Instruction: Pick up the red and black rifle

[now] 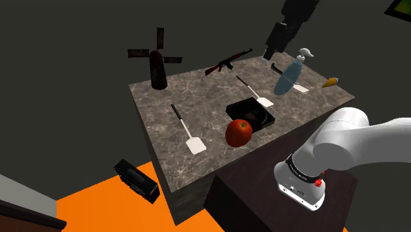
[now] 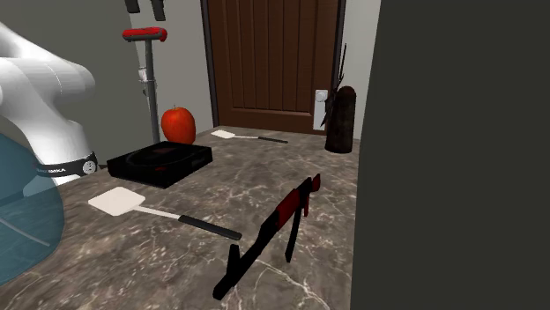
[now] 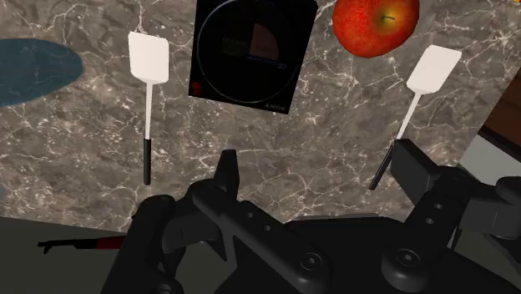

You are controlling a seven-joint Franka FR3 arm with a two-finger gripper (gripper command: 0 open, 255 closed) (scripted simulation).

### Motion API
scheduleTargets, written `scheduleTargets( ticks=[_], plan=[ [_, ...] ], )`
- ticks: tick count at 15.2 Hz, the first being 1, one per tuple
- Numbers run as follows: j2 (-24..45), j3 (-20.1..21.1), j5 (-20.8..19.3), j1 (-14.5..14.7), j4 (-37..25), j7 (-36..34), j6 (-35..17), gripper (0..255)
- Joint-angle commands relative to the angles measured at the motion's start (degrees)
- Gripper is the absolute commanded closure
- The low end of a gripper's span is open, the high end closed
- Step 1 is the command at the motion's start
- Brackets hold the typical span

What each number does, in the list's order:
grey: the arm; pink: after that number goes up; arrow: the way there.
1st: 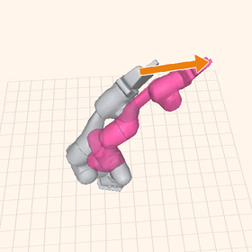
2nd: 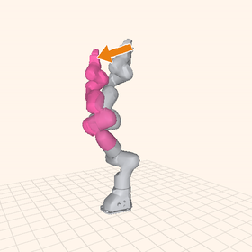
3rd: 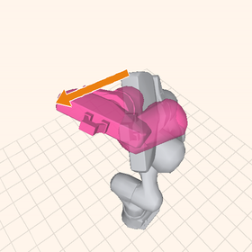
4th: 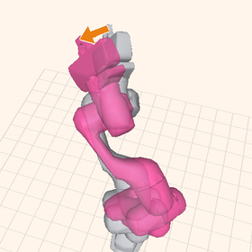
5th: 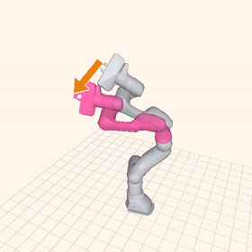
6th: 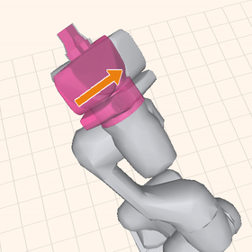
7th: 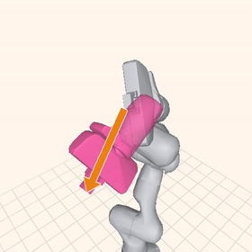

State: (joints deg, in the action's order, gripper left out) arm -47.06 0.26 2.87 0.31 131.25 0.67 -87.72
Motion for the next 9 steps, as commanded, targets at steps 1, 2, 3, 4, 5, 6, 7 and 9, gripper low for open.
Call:
scheduleTargets(
  ticks=[1,2,3,4,5,6,7,9],
  plan=[
    [0.0,0.0,0.0,0.0,0.0,0.0,0.0,0],
    [0.7,-1.2,-1.1,0.2,0.5,2.7,-0.7,0],
    [1.5,-2.5,-2.3,0.4,0.9,5.3,-1.5,0],
    [2.4,-3.7,-3.4,0.7,1.2,7.9,-2.4,0],
    [3.4,-4.9,-4.5,0.9,1.4,10.5,-3.2,0],
    [4.4,-6.1,-5.6,1.1,1.6,13.1,-4.1,0],
    [5.6,-7.3,-6.6,1.3,1.6,15.6,-5.1,0],
    [8.3,-9.6,-8.6,1.7,1.4,20.7,-7.0,0]
  ],
)
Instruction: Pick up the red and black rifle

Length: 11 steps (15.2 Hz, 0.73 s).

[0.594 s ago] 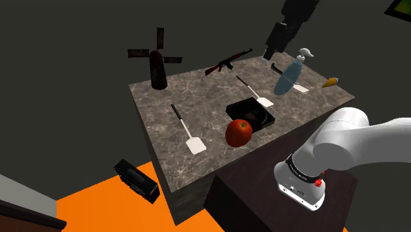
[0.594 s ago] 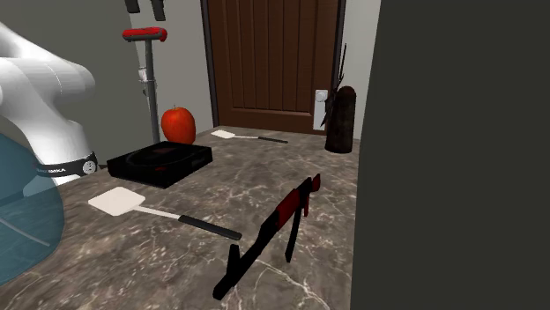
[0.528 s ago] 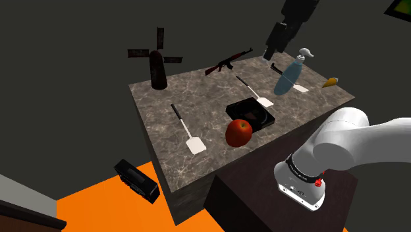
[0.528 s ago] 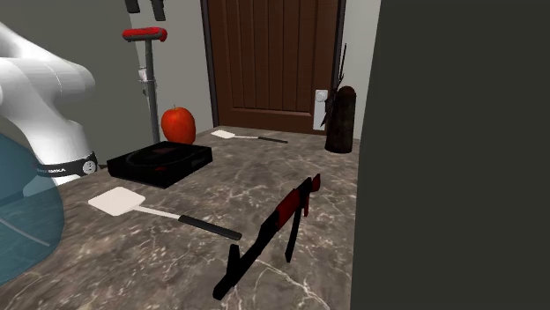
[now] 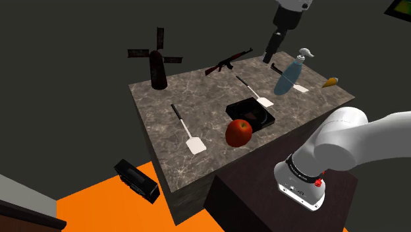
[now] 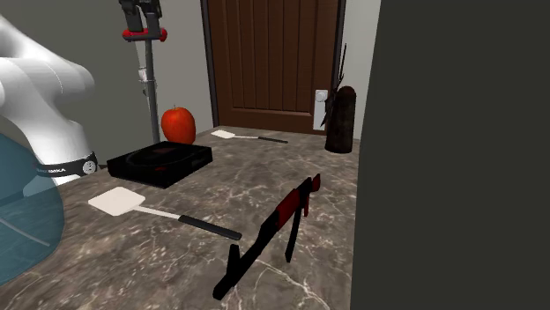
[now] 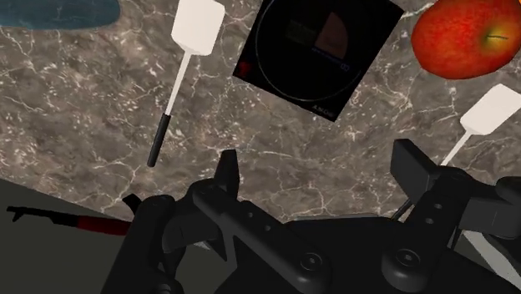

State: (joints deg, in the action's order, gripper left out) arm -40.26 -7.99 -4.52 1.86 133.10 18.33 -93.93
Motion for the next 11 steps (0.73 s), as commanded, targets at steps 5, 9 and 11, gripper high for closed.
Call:
scheduleTargets(
  ticks=[5,9,11],
  plan=[
    [9.4,-6.8,-5.1,1.4,-2.4,15.4,-6.0,0],
    [17.1,-10.8,-7.0,2.5,-5.4,25.1,-10.3,0],
    [21.2,-12.5,-7.4,3.1,-7.4,29.9,-12.4,0]
  ],
)
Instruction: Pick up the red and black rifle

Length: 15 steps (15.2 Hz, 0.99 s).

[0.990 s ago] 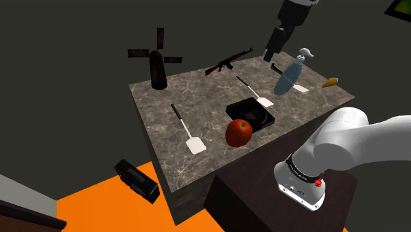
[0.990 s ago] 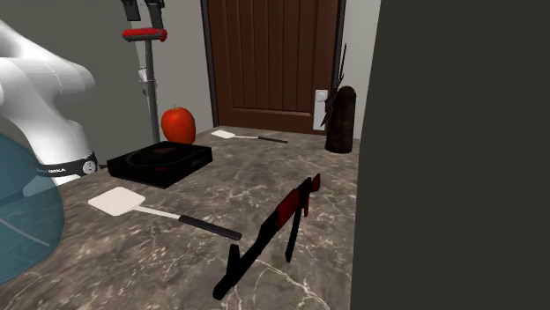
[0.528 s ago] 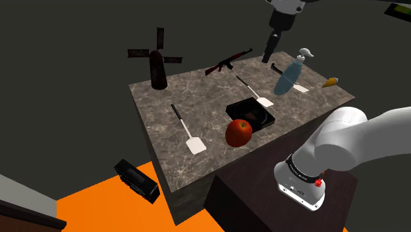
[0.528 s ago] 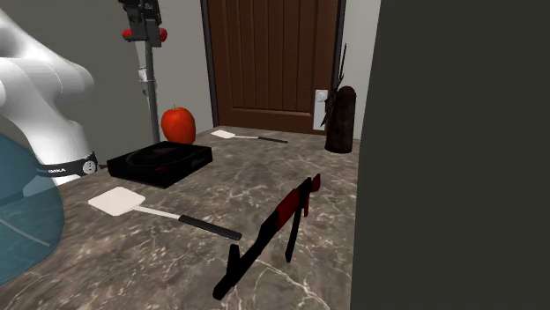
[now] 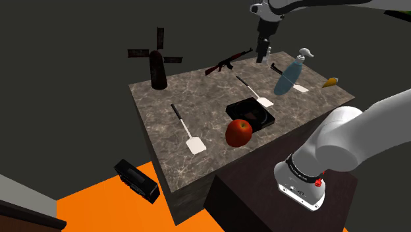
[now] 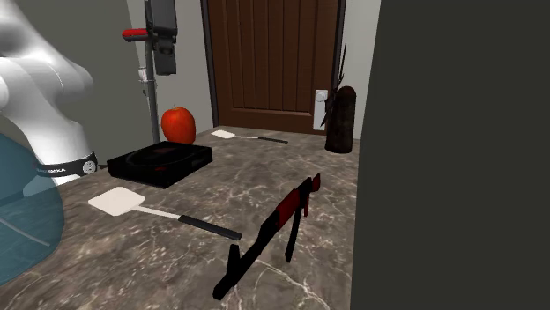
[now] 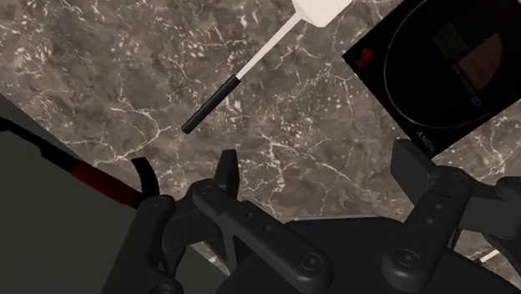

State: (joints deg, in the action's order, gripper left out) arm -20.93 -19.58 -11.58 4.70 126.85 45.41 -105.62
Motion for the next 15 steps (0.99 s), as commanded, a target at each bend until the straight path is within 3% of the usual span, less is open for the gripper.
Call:
scheduleTargets(
  ticks=[1,8,15],
  plan=[
    [4.0,-1.7,-0.4,0.5,-2.2,5.3,-1.8,0],
    [20.0,-5.4,1.5,1.2,-11.6,22.0,-8.2,0],
    [36.4,-4.9,5.1,-0.9,-24.1,37.3,-12.2,0]
  ],
)
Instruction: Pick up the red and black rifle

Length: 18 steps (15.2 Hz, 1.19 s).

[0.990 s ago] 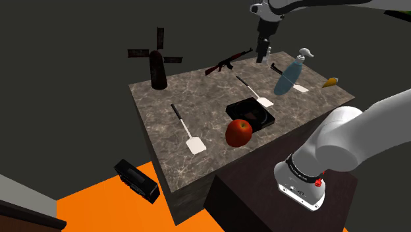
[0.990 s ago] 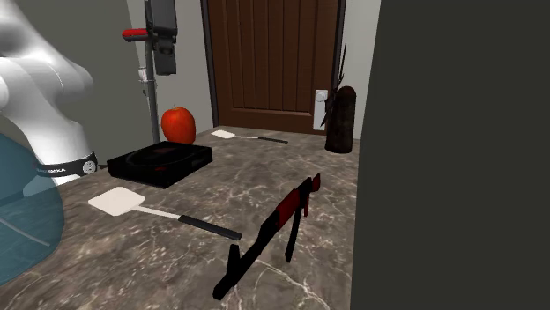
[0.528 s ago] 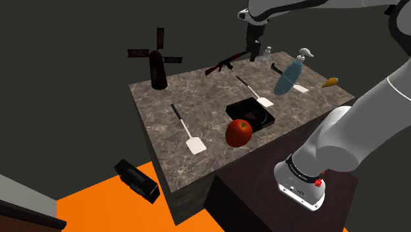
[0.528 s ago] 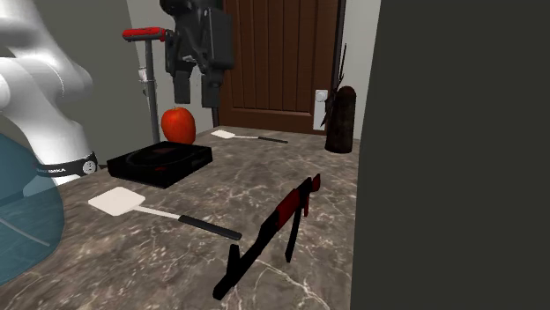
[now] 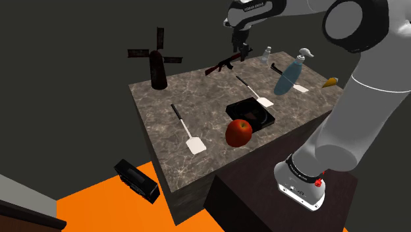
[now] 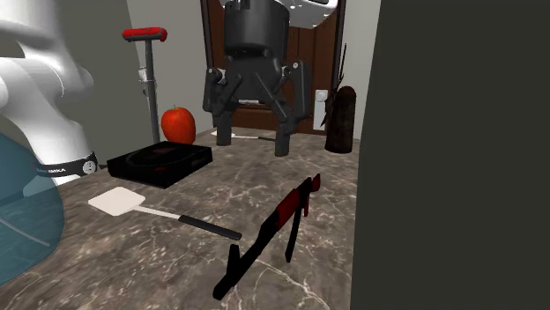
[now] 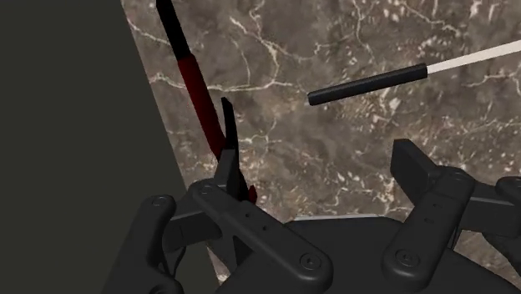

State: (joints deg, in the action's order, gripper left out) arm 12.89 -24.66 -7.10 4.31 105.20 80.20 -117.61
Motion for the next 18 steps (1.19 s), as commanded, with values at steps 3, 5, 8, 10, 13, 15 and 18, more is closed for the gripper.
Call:
scheduleTargets(
  ticks=[3,5,8,10,13,15,18],
  plan=[
    [9.4,1.5,1.7,-2.0,-8.7,8.0,-1.1,0],
    [13.0,2.3,2.0,-2.8,-12.4,10.8,-1.4,0],
    [13.9,2.5,2.2,-2.9,-11.3,10.5,-3.3,0],
    [14.5,2.6,2.3,-3.0,-10.6,10.4,-4.5,0],
    [15.4,2.7,2.5,-3.1,-9.8,10.2,-6.1,0],
    [15.4,2.7,2.5,-3.2,-9.8,10.2,-6.1,255],
    [15.3,2.7,2.5,-3.1,-9.7,10.2,-6.2,255]
  ],
)
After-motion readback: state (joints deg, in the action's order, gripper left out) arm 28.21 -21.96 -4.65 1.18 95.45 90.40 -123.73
